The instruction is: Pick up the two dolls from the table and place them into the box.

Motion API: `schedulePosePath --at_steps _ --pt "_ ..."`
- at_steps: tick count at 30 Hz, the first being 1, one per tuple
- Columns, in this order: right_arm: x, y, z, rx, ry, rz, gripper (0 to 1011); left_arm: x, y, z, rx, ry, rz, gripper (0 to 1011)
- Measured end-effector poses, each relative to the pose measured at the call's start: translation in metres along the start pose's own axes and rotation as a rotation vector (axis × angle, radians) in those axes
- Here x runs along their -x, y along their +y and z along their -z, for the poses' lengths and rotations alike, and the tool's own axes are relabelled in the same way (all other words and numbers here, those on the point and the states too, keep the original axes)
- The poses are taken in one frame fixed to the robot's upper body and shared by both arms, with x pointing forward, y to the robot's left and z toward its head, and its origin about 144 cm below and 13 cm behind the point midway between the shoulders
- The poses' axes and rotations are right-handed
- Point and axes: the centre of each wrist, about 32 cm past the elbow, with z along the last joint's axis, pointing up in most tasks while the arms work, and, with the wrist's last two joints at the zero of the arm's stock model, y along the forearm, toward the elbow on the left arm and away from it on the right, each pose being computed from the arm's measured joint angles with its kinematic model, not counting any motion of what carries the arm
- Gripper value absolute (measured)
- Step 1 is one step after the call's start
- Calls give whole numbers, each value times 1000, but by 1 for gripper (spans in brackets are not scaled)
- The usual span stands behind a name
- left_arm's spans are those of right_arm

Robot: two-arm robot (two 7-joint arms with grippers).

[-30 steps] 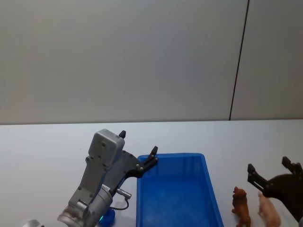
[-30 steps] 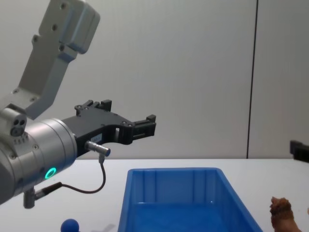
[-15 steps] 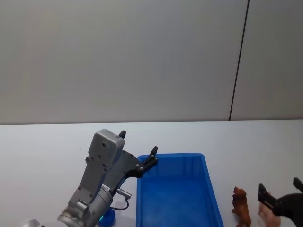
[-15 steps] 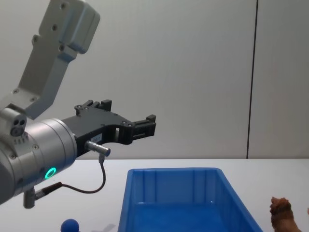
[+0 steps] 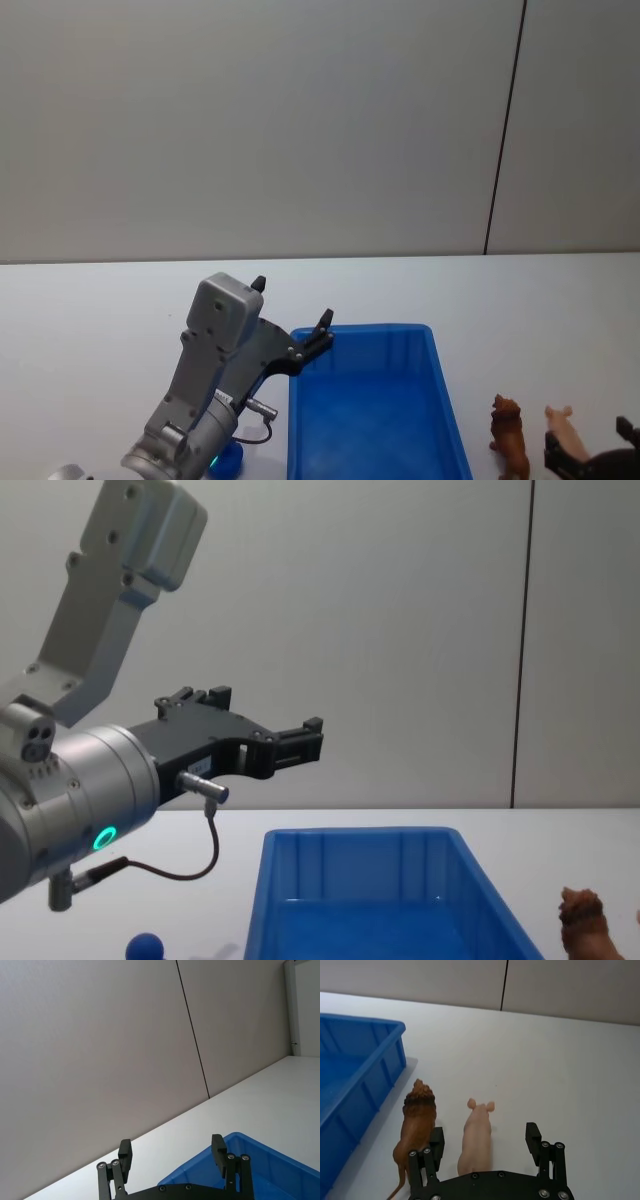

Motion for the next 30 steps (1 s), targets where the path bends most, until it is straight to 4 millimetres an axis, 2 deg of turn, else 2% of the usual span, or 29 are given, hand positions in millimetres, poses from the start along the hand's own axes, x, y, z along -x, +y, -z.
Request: schedulePosePath --at_steps 5,9,10,13,14,15,16,18,22,23,26,30 --pt "0 1 9 28 -7 -7 996 0 0 0 0 0 0 1001" --pt "1 2 16 42 -11 -14 927 0 0 0 0 0 0 1002" --pt "1 3 18 46 -12 -17 878 0 0 0 0 0 0 1001" --pt "1 5 22 51 -14 -20 830 0 0 0 0 0 0 1001" --pt "2 5 24 52 -15 -22 780 0 0 0 0 0 0 1001" --pt "2 5 24 52 -15 -22 780 0 0 0 0 0 0 1001" --pt "2 7 26 53 -17 -24 702 0 0 0 0 0 0 1001" --pt "2 8 27 53 -18 -25 682 0 0 0 0 0 0 1001" --pt "2 9 30 48 -23 -28 543 0 0 0 0 0 0 1001" --pt "2 9 30 46 -24 -28 482 0 0 0 0 0 0 1001" --pt "3 10 32 38 -28 -29 408 0 0 0 0 0 0 1001" --pt "3 11 32 14 -36 -28 386 0 0 0 0 0 0 1001"
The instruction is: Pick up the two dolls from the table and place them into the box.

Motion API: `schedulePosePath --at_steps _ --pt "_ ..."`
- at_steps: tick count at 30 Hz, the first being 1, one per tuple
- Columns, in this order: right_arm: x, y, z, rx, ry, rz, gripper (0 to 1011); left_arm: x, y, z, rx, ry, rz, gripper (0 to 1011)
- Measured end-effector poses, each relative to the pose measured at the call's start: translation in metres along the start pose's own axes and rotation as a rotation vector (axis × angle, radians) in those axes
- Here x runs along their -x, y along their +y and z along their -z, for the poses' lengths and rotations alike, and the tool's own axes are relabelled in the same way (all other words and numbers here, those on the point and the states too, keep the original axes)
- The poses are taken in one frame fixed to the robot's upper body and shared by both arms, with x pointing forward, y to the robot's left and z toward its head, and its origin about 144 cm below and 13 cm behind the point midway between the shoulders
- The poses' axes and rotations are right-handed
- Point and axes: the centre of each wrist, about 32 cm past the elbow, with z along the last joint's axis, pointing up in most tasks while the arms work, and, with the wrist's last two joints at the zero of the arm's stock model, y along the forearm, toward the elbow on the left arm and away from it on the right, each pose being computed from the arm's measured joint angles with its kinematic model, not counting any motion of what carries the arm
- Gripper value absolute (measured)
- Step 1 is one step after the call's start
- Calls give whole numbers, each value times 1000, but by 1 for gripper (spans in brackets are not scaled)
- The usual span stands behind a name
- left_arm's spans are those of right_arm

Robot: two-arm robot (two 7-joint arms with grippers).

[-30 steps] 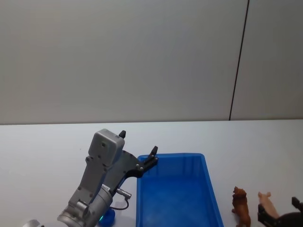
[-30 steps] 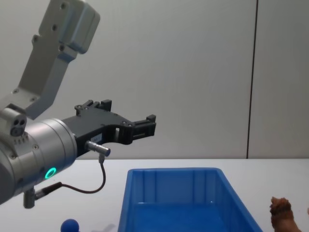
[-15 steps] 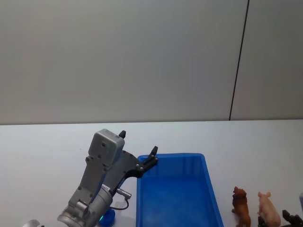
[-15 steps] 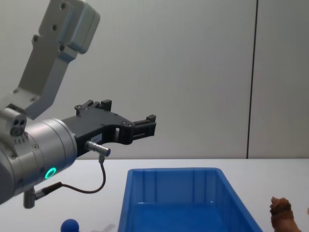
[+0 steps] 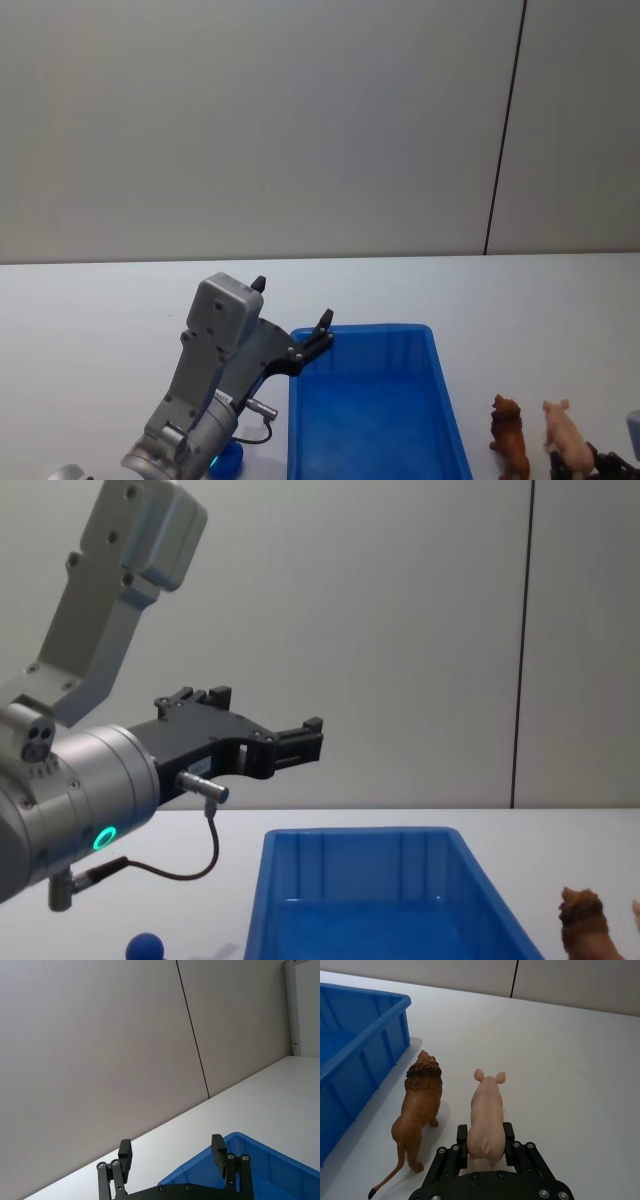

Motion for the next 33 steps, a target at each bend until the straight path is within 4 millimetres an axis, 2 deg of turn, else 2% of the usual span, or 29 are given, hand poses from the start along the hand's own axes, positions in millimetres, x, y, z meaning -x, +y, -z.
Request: schedulePosePath --at_steps 7,19,33 --pt "1 -1 -6 -55 -18 2 386 0 0 0 0 0 0 1001" --pt "4 -2 -32 -188 -36 -62 386 0 0 0 0 0 0 1001" --pt "18 14 -57 -263 -10 -240 386 0 0 0 0 0 0 1001"
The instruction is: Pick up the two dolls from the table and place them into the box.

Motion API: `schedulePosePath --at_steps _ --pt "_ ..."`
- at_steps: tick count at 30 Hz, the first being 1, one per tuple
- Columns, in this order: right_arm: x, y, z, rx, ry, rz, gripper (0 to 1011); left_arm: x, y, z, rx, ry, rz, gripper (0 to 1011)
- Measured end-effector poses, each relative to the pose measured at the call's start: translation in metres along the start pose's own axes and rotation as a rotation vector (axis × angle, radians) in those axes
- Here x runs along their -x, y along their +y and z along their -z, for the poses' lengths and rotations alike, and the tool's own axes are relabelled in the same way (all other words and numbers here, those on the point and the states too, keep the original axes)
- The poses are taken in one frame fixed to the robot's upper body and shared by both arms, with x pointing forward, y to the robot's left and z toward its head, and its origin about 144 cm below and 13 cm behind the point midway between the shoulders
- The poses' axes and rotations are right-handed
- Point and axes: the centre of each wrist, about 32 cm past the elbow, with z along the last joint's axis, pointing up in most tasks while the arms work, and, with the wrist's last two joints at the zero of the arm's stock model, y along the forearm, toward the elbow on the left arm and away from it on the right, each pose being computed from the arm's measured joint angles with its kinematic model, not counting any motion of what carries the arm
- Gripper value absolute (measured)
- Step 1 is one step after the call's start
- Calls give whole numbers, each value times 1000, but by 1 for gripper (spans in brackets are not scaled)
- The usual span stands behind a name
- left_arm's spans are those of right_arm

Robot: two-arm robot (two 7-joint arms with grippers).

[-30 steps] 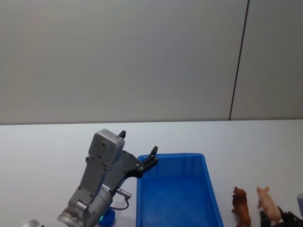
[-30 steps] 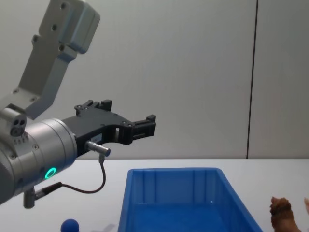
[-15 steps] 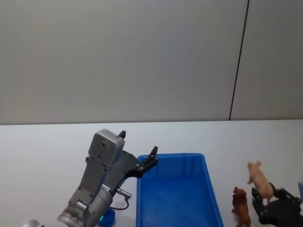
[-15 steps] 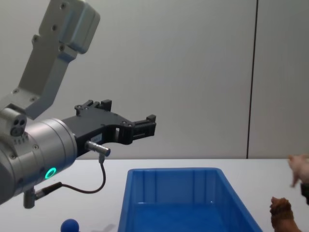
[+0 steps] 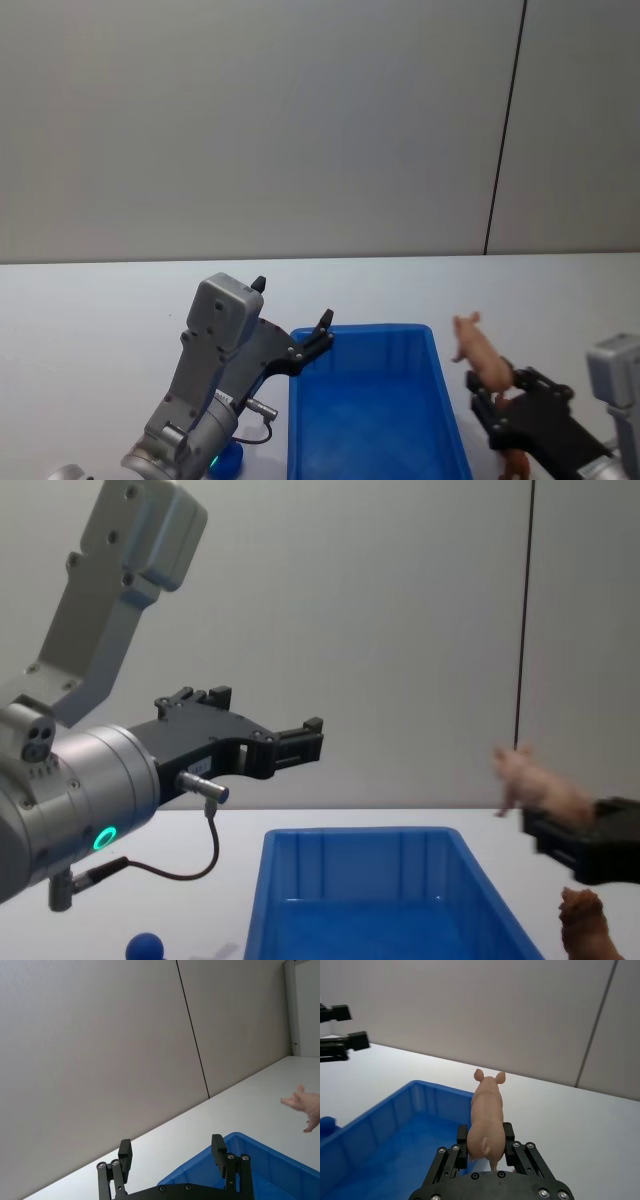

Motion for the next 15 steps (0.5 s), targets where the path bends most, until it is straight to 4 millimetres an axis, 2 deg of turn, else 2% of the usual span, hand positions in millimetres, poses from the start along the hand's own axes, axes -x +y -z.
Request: schedulePosePath --at_steps 7,15 --pt "9 20 -2 -3 31 -102 390 0 0 0 0 0 0 1001" --pt "19 39 -1 17 55 -181 628 0 0 0 0 0 0 1001"
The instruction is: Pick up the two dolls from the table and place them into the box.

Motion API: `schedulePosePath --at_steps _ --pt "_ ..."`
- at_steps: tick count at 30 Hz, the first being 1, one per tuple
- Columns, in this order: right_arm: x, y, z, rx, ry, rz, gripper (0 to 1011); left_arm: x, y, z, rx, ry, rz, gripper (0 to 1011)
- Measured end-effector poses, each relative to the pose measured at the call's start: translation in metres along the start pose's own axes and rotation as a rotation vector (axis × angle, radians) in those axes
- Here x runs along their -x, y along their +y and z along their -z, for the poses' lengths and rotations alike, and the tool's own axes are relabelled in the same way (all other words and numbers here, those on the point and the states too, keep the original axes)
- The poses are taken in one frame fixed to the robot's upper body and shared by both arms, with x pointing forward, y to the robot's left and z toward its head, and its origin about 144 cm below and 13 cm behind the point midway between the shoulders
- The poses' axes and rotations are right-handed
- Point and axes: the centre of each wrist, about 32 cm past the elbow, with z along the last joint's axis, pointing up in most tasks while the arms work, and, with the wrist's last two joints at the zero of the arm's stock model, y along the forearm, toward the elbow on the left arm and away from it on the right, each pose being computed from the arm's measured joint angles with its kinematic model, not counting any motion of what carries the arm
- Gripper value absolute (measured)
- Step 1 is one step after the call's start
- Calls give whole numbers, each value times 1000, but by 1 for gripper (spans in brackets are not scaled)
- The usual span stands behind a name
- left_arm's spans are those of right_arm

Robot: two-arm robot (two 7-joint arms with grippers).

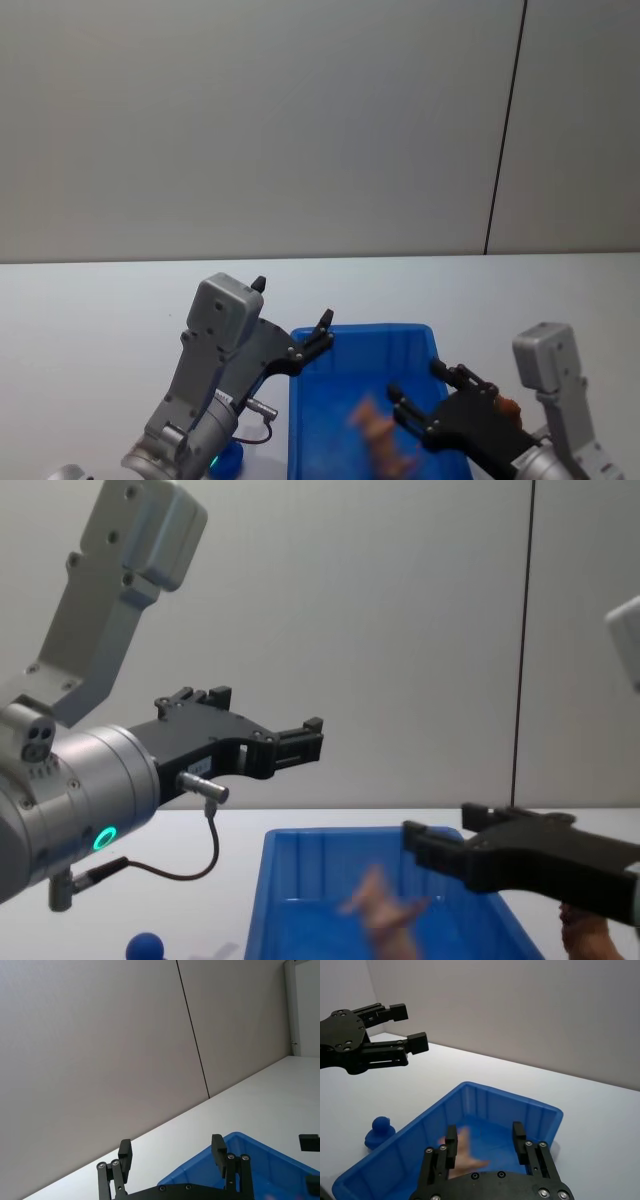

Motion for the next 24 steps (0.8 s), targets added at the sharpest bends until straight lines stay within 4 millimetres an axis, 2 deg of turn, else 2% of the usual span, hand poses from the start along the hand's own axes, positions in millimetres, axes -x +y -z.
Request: schedulePosePath --at_steps 4,5,9,10,13,24 --pt "2 5 0 9 7 -9 744 0 0 0 0 0 0 1001" --pt "3 6 0 11 9 -9 809 0 0 0 0 0 0 1001" --pt "3 7 1 17 10 7 873 0 0 0 0 0 0 1001" --pt "3 7 1 19 10 13 930 0 0 0 0 0 0 1001" --pt "4 5 1 21 9 37 1001 0 0 0 0 0 0 1001" --pt "3 -15 -1 27 -19 165 1001 0 0 0 0 0 0 1001"
